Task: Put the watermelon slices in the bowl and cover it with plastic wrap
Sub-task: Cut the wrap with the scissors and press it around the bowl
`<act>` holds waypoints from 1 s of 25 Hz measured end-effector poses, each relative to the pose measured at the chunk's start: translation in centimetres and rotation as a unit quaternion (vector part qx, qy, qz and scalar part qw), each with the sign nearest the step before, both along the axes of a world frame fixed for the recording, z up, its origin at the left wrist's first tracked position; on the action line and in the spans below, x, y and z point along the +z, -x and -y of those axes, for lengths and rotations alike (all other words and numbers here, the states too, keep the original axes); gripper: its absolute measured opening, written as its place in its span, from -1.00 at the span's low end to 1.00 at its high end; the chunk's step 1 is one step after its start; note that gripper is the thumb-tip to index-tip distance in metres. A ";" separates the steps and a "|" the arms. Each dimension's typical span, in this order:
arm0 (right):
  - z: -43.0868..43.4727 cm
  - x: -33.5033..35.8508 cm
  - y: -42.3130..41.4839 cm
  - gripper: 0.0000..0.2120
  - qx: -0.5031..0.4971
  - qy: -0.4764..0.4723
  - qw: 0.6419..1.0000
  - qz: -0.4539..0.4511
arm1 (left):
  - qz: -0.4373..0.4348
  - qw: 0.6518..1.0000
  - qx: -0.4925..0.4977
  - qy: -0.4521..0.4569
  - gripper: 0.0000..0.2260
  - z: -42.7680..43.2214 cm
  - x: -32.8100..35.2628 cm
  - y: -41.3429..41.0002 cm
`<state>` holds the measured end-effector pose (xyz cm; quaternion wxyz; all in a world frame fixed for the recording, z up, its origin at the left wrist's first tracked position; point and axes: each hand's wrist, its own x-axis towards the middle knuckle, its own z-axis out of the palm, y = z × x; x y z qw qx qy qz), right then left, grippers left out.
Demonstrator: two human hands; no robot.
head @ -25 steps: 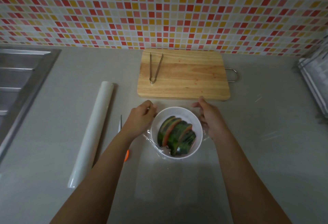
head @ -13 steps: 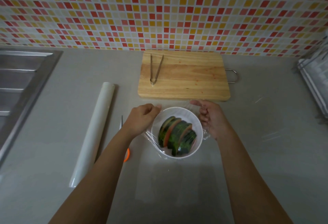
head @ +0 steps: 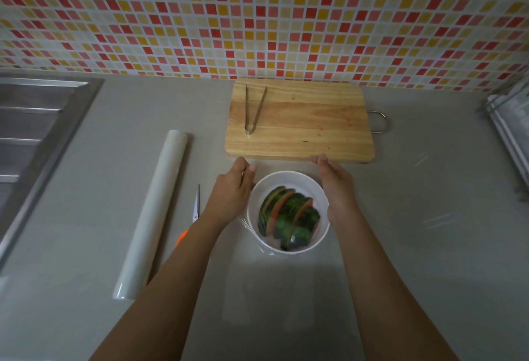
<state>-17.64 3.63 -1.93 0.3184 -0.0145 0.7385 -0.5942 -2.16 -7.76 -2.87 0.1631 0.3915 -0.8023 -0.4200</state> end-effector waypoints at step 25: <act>0.6 -1.2 1.0 -0.71 0.044 -0.144 0.988 0.039 | -0.174 0.917 0.111 -0.341 -0.82 -1.6 -3.2 0.1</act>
